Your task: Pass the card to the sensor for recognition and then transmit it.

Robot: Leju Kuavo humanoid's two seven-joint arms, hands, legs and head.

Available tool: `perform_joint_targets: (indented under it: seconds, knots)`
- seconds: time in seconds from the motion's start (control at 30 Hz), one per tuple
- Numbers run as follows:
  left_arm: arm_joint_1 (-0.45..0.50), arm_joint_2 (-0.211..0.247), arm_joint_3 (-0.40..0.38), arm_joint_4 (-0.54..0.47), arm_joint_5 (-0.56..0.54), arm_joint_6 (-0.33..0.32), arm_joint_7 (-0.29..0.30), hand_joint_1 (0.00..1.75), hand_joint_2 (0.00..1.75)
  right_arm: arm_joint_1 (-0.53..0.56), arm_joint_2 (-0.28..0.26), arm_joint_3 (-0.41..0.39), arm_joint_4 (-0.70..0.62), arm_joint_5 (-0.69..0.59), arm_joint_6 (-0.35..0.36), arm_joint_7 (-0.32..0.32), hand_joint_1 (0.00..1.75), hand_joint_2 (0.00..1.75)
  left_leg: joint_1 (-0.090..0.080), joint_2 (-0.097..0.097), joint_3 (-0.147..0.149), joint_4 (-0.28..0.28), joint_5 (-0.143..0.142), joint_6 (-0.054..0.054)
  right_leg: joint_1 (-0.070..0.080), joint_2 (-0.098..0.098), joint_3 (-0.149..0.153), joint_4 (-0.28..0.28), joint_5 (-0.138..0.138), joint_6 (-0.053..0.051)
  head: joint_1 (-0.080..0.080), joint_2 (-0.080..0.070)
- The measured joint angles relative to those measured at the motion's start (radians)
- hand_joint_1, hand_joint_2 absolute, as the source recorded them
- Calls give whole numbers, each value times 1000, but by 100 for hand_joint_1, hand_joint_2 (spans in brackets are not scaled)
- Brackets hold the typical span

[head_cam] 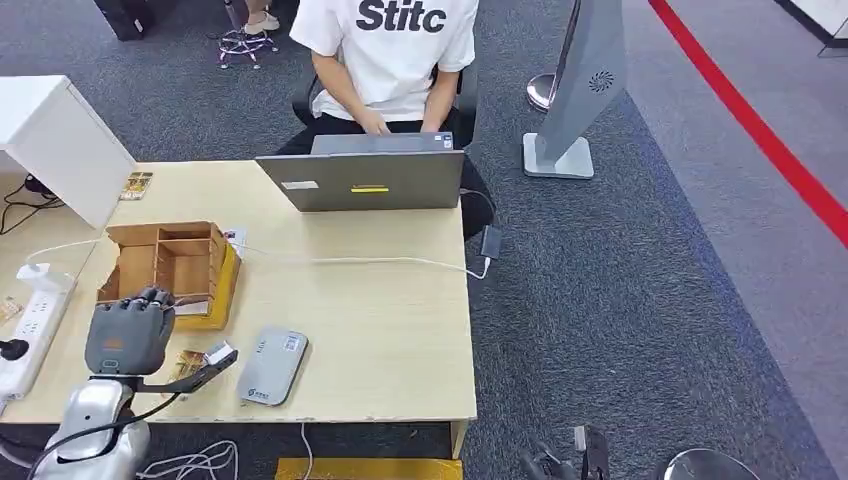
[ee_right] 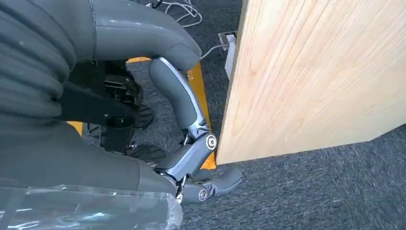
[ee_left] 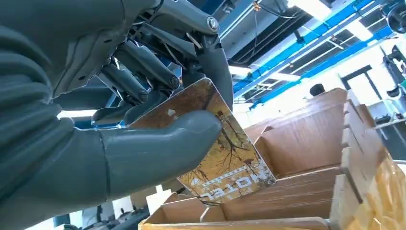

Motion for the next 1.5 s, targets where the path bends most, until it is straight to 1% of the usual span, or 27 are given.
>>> perform_joint_targets:
  seconds: [0.23,0.37,0.47,0.53,0.6,0.67,0.77,0.9,1.1,1.37,1.4,1.47,1.5]
  knots:
    - [1,-6,10,-6,0,5,-1,175,175,0,0,0,0,0,1,0,0,175,0,0,0,0,0,0,0,0,0,0,0,0,0,0]
    - [-18,-5,20,-31,5,-2,-2,175,175,0,0,0,0,6,2,4,0,175,0,0,0,0,0,0,0,0,0,0,0,0,0,0]
    - [-78,11,42,-46,27,-55,-1,175,175,-2,0,0,0,13,3,14,0,175,0,-1,0,0,1,-1,0,-1,0,0,1,0,0,0]
    - [-137,33,61,-40,39,-93,0,175,175,-4,0,2,0,21,3,19,0,175,1,-1,-1,0,2,-1,1,-1,0,0,1,-1,0,0]
    - [-199,58,78,-17,42,-111,2,175,175,-7,0,4,0,24,3,25,0,175,1,-1,-1,0,2,-2,1,-1,0,0,2,-2,0,0]
    - [-249,82,90,15,46,-112,0,175,175,-11,0,6,0,25,3,28,0,175,1,-1,0,0,3,-2,1,-1,0,1,2,-2,0,0]
    - [-294,103,99,50,39,-112,4,175,175,-14,0,13,0,31,3,30,0,175,1,-1,0,0,3,-2,1,-1,0,1,2,-2,0,0]
    - [-337,118,103,98,31,-108,3,175,175,-16,0,24,0,34,3,34,0,175,1,-1,0,0,3,-2,1,-1,0,1,2,-2,0,0]
    - [-349,118,103,127,21,-102,3,175,175,-18,0,27,0,34,3,33,0,175,1,-1,0,0,3,-2,1,0,-1,1,2,-2,0,0]
    - [-348,116,103,132,19,-102,3,175,175,-18,0,27,0,34,3,33,0,175,1,-1,-1,0,3,-2,1,0,-1,1,1,-2,0,0]
    - [-348,116,103,132,19,-102,3,164,175,-18,0,27,0,34,3,33,0,175,1,0,-1,0,3,-2,1,0,-1,1,2,-2,0,0]
    - [-348,116,103,132,20,-101,2,164,175,-18,0,27,0,34,3,33,0,175,1,0,-1,0,3,-2,1,0,-1,1,2,-2,0,0]
    - [-347,116,103,132,22,-101,2,0,175,-18,0,27,0,34,3,33,0,175,1,0,-1,0,3,-2,1,0,-1,1,2,-2,0,0]
